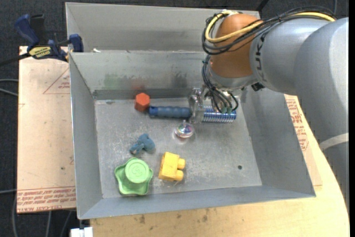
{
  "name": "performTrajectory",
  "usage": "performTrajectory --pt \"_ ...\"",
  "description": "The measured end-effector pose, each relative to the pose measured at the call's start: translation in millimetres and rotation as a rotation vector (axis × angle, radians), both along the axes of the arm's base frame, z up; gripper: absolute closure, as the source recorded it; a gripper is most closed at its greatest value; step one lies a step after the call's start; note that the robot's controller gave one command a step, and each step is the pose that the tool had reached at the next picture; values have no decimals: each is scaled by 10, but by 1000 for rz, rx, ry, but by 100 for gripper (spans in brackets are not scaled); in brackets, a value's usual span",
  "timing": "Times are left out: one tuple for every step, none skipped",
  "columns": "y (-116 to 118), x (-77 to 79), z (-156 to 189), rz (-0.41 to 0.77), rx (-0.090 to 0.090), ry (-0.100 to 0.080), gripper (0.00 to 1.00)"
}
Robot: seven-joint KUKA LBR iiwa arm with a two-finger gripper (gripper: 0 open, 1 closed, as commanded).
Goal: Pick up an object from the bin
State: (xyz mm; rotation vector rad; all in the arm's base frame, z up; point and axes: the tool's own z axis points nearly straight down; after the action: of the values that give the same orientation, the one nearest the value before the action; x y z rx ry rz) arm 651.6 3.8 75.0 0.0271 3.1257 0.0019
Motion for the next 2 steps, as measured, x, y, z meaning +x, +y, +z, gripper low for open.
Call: performTrajectory --pt "115 -237 384 15 0 11 100" --pt "111 -240 357 14 -1 14 0"
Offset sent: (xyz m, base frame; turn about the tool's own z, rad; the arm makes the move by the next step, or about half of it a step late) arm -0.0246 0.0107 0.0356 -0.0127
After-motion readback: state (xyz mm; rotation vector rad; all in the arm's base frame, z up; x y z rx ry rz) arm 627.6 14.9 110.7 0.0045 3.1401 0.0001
